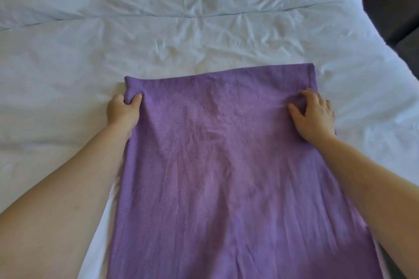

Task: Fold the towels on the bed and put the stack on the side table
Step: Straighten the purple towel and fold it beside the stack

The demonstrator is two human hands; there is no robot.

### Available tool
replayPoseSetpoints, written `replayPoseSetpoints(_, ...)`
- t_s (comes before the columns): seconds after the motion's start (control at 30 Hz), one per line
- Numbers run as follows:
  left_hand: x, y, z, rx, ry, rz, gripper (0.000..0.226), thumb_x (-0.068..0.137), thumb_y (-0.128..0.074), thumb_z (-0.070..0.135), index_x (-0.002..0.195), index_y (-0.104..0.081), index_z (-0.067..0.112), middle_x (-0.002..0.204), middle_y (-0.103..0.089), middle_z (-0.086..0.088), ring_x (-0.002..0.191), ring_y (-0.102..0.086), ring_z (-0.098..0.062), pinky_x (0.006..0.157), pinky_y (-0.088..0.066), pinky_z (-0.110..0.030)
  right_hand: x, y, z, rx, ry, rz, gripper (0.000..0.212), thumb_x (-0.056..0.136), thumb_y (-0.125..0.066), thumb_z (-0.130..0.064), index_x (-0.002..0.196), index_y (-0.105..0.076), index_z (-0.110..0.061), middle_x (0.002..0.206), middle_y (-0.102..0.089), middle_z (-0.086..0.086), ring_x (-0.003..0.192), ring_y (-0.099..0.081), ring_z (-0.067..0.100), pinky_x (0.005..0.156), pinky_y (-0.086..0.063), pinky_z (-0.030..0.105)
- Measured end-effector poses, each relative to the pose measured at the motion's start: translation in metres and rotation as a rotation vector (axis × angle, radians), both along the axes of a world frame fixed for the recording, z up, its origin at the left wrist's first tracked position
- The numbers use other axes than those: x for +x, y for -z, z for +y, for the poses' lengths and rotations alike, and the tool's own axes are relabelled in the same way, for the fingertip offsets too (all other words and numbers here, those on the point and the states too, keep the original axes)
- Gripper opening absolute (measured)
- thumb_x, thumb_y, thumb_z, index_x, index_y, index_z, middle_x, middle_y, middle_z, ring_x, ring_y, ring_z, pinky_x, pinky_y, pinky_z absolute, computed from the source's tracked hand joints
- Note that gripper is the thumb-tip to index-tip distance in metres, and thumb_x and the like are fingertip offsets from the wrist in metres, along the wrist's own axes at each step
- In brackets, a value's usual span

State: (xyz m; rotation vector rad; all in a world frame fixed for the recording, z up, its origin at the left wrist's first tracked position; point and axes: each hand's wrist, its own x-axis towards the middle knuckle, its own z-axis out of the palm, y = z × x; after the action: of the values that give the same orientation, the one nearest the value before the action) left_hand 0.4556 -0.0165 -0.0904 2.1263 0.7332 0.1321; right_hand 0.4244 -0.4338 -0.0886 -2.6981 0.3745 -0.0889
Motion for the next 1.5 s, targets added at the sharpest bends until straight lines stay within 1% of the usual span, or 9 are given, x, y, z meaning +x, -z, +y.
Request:
replayPoseSetpoints(0.23,0.043,0.009,0.003,0.1,0.019,-0.064,0.024,0.095,-0.051,0.03,0.085,-0.052,0.007,0.079,-0.053,-0.007,0.077,-0.048,-0.023,0.068,-0.036,-0.031,0.076,0.003,-0.018,0.277,0.279,0.041,0.071,0.085,-0.066,-0.035,0.141,-0.031,-0.006,0.136,-0.047,0.019,0.126,-0.044,0.035,0.106,-0.034,0.041)
replayPoseSetpoints(0.37,0.057,0.007,0.017,0.178,0.024,-0.141,0.022,0.097,-0.047,0.028,0.088,-0.05,0.007,0.098,-0.06,-0.024,0.088,-0.055,-0.035,0.075,-0.041,-0.035,0.106,-0.001,-0.02,0.351,0.253,0.039,0.035,0.085,-0.067,-0.022,0.111,-0.058,0.0,0.098,-0.06,0.017,0.097,-0.059,0.03,0.072,-0.04,0.029)
replayPoseSetpoints(0.5,0.085,-0.009,0.041,0.268,0.063,-0.219,0.024,0.097,-0.046,0.029,0.092,-0.052,0.006,0.099,-0.059,-0.024,0.092,-0.056,-0.036,0.077,-0.041,-0.036,0.136,-0.015,-0.008,0.326,0.163,-0.076,0.023,0.087,-0.063,-0.024,0.101,-0.055,-0.008,0.09,-0.053,0.008,0.085,-0.053,0.024,0.072,-0.039,0.035)
replayPoseSetpoints(0.77,0.086,-0.007,0.066,0.321,0.054,-0.127,0.025,0.096,-0.049,0.028,0.097,-0.057,0.005,0.097,-0.057,-0.018,0.085,-0.053,-0.029,0.064,-0.044,-0.024,0.159,-0.021,0.019,0.371,0.115,-0.063,0.035,0.087,-0.063,-0.015,0.119,-0.055,-0.005,0.098,-0.053,0.005,0.09,-0.05,0.015,0.074,-0.037,0.026)
replayPoseSetpoints(0.9,0.081,-0.019,0.063,0.252,0.038,-0.137,0.02,0.095,-0.049,0.026,0.102,-0.058,0.009,0.095,-0.053,-0.006,0.085,-0.048,-0.015,0.077,-0.043,-0.03,0.146,-0.036,0.013,0.343,0.138,-0.1,0.036,0.088,-0.061,-0.014,0.122,-0.052,-0.004,0.101,-0.05,0.003,0.092,-0.048,0.014,0.075,-0.038,0.026)
replayPoseSetpoints(1.0,0.068,-0.027,0.052,0.129,0.051,-0.086,0.032,0.094,-0.052,0.023,0.123,-0.053,0.009,0.117,-0.06,-0.006,0.098,-0.056,-0.016,0.086,-0.043,-0.024,0.129,-0.042,0.012,0.3,0.123,-0.069,0.047,0.087,-0.061,-0.02,0.13,-0.045,-0.009,0.118,-0.047,0.005,0.105,-0.048,0.02,0.095,-0.042,0.035)
replayPoseSetpoints(1.1,0.036,-0.026,0.046,0.114,0.086,0.119,0.057,0.09,-0.058,0.037,0.138,-0.039,0.012,0.14,-0.048,-0.009,0.119,-0.053,-0.028,0.102,-0.043,-0.038,0.099,-0.036,0.011,0.268,0.124,0.085,0.072,0.086,-0.064,-0.036,0.145,-0.027,-0.018,0.15,-0.025,0.009,0.134,-0.033,0.031,0.113,-0.026,0.044)
replayPoseSetpoints(1.23,-0.051,-0.016,0.035,0.085,0.105,0.13,0.035,0.088,-0.063,0.028,0.115,-0.057,0.006,0.109,-0.062,-0.006,0.093,-0.059,-0.02,0.076,-0.043,-0.029,0.017,-0.008,0.013,0.235,0.043,0.173,0.071,0.09,-0.062,-0.029,0.148,-0.027,-0.009,0.151,-0.026,0.018,0.137,-0.029,0.036,0.115,-0.021,0.044)
replayPoseSetpoints(1.5,-0.236,-0.013,0.018,-0.05,0.08,0.245,0.017,0.086,-0.068,0.029,0.084,-0.059,0.015,0.077,-0.062,0.007,0.068,-0.057,-0.011,0.057,-0.039,-0.017,-0.145,-0.007,0.013,0.234,0.192,0.124,0.066,0.086,-0.067,-0.027,0.138,-0.036,-0.002,0.132,-0.047,0.025,0.118,-0.048,0.04,0.098,-0.039,0.043)
